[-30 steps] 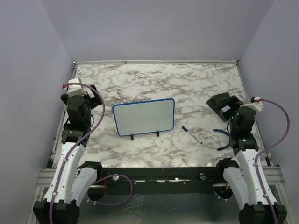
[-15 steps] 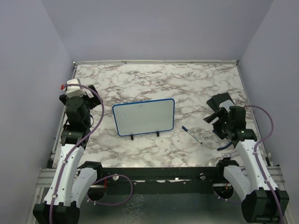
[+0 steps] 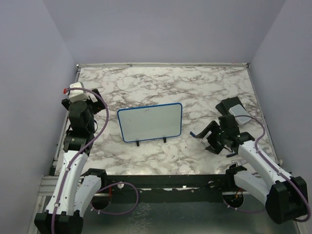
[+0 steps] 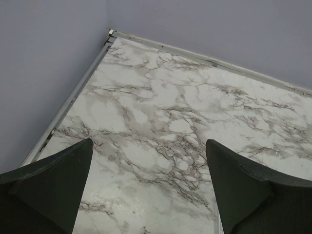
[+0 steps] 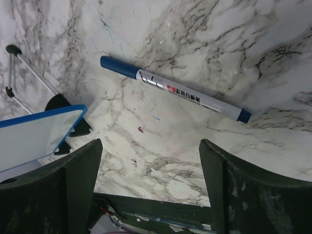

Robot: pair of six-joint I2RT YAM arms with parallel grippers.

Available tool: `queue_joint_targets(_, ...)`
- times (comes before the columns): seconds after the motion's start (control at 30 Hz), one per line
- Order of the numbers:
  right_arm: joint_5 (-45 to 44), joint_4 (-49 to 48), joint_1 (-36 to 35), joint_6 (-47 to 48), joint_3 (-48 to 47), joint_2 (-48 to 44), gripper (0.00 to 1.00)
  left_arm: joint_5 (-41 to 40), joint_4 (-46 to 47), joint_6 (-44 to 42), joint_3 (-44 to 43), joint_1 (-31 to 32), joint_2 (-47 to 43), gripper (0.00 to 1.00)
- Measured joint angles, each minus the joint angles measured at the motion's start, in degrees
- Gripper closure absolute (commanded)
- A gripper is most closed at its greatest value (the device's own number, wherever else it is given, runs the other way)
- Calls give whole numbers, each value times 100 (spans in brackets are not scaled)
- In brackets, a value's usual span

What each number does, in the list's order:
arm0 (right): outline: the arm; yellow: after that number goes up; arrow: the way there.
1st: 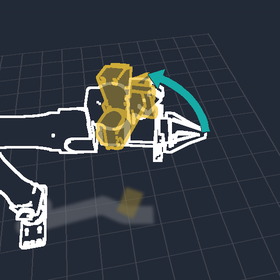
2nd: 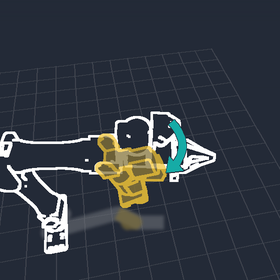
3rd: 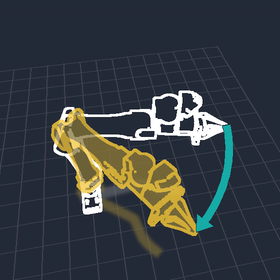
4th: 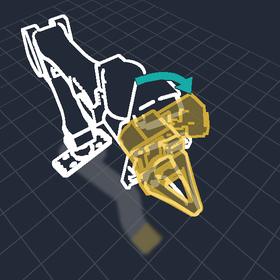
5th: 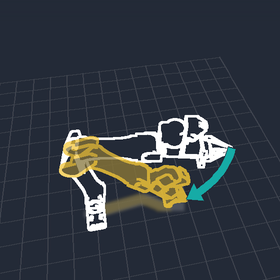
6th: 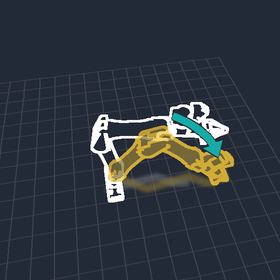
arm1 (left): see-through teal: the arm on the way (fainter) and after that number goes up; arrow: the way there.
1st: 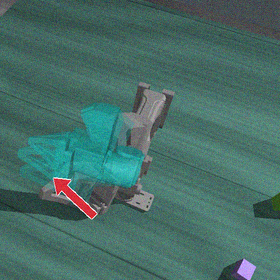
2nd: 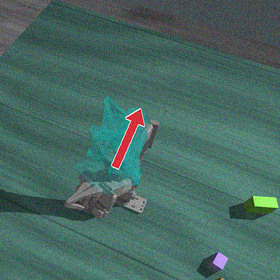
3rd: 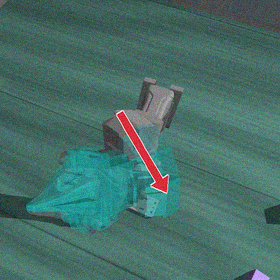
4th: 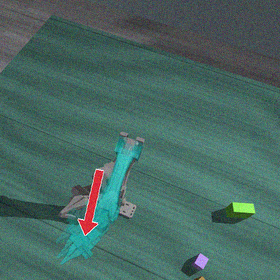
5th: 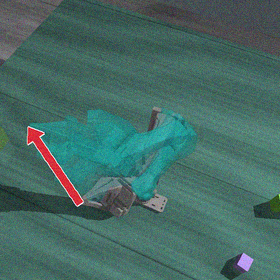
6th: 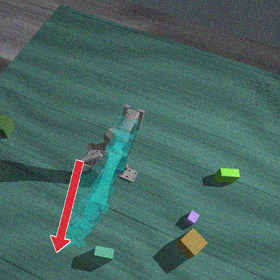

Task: Write a sentence on the whiteboard
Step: Open the whiteboard marker at the center of the board.

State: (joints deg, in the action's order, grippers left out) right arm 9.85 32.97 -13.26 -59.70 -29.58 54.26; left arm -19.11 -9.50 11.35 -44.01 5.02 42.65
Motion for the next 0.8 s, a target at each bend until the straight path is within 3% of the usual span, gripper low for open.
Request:
queue_joint_targets(0.37, -520, -439, -256, -330, 424, 402, 15, -2, 0, -4, 0, 0, 0, 1)
queue_joint_targets(0.8, -2085, -949, -282, -223, -190, 1414, 14, -2, 11, -13, 0, 11, -92, 1)
